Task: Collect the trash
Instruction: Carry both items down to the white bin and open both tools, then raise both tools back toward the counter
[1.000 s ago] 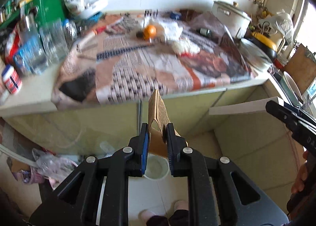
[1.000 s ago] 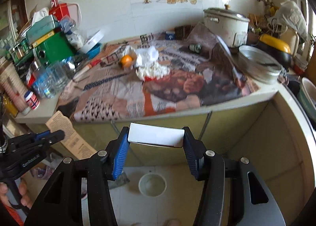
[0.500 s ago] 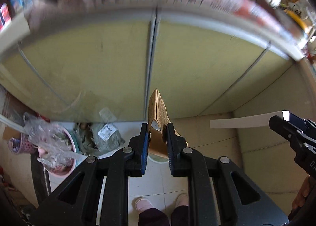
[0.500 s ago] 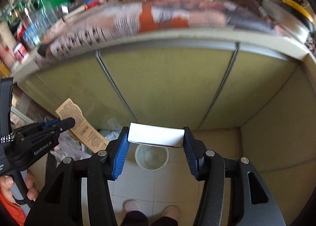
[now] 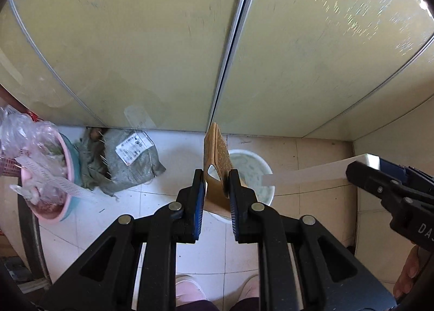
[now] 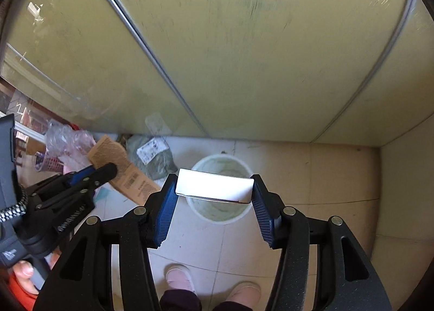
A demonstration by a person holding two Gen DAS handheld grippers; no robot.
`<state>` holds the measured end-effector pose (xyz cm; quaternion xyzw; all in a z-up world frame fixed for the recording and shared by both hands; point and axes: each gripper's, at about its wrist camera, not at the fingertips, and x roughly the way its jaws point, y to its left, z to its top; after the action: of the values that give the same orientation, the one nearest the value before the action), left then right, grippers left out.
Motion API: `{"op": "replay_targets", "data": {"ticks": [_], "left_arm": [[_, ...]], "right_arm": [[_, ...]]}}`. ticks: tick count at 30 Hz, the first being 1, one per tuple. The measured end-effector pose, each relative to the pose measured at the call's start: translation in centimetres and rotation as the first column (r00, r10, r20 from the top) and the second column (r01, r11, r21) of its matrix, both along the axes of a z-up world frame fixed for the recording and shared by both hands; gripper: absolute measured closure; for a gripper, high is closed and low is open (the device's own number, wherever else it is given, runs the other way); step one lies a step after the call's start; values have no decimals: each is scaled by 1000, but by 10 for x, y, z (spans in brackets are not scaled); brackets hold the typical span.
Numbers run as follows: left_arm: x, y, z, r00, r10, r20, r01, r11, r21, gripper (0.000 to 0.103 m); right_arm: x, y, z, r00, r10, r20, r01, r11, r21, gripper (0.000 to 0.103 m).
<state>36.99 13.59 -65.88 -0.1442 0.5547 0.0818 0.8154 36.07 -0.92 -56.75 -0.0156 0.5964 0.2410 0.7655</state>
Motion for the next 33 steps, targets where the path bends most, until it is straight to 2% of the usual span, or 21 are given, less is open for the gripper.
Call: {"op": "replay_targets", "data": {"ticks": [3,5,10,15,18,22,26,30,33], "left_arm": [[6,-5,-18,1000,-15,5,15,1000,-27,79],[12,-13,-31,999,-35,-15,34,999,-29,65],[16,-25,-51,992,-59,-111,55,998,-39,64],[8,-27,-29,991,-68,-116,62,997,-50,64],[4,-26,4,992,-78,-102,75,997,-31,64],[-4,-24,67,994,-92,-58,92,996,1,64],[-14,-20,143,996,-94,2,94,996,9,62],[-24,-18,222,992,-114,63,111,993,50,61],[-35,-16,285,984,-130,123,121,990,79,54]], "right_arm": [[1,3,-14,1000,10,-18,-10,1000,-9,49],[1,3,-18,1000,13,-1,-13,999,-37,45],[-3,-3,-16,1000,19,11,-19,997,-77,44],[-5,-10,11,1000,18,18,-17,996,-84,44],[-4,-17,42,999,17,36,-14,996,-84,44],[-2,-28,95,997,3,72,2,998,-69,44],[-8,-33,156,993,-7,116,14,998,-56,44],[-22,-34,229,984,-15,177,23,999,-46,44],[-35,-39,286,976,-29,215,36,999,-28,44]]}}
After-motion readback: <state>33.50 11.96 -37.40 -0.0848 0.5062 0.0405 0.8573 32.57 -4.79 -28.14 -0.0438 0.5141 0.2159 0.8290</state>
